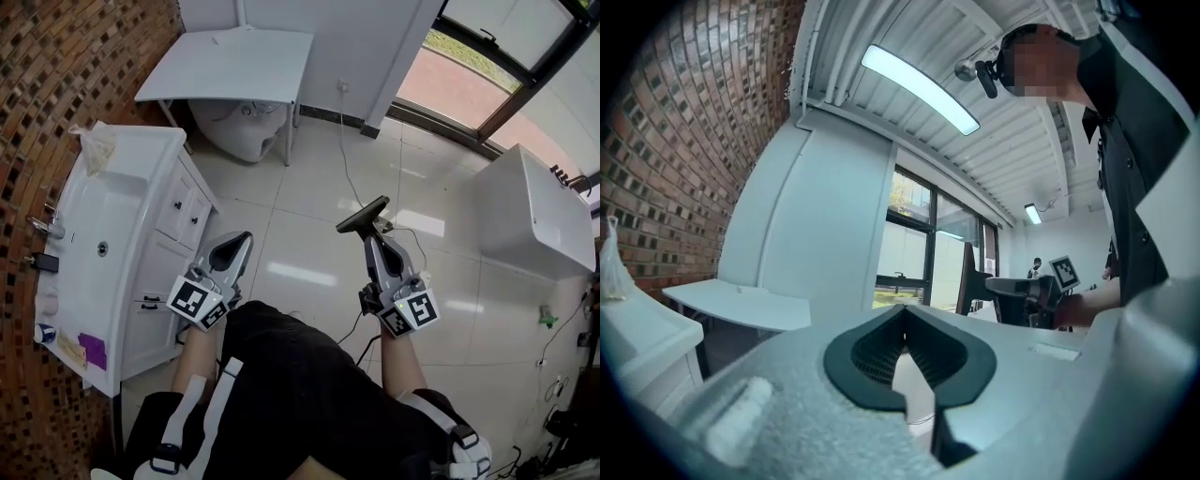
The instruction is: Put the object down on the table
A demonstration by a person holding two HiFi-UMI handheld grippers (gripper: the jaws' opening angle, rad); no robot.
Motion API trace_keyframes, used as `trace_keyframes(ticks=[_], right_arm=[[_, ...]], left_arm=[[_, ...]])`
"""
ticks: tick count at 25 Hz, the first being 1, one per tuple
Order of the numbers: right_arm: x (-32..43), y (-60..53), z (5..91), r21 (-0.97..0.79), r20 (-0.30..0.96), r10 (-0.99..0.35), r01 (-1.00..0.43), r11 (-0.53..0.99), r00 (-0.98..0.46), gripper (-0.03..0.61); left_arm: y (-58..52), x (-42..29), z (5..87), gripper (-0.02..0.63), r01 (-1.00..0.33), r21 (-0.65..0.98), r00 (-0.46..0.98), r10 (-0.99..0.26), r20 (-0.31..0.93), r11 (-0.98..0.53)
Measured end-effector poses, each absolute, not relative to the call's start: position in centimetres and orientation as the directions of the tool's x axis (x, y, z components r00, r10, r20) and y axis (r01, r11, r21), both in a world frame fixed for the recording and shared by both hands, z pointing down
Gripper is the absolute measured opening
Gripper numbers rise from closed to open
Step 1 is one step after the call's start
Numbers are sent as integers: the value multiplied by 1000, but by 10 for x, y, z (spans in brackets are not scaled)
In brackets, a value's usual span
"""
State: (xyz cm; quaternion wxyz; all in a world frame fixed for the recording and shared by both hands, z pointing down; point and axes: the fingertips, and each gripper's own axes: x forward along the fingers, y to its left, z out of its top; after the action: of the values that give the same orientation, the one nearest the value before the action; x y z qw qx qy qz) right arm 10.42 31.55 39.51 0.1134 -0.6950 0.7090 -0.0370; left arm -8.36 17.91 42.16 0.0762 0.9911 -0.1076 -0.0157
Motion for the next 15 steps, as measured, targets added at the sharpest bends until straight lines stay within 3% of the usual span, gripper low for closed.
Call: trace_keyframes(ticks=[15], right_arm=[[131, 223, 401, -218, -109, -994, -976, -6, 30, 6]], left_arm=[[75, -52, 428, 0, -211, 183, 973, -224, -52, -960]])
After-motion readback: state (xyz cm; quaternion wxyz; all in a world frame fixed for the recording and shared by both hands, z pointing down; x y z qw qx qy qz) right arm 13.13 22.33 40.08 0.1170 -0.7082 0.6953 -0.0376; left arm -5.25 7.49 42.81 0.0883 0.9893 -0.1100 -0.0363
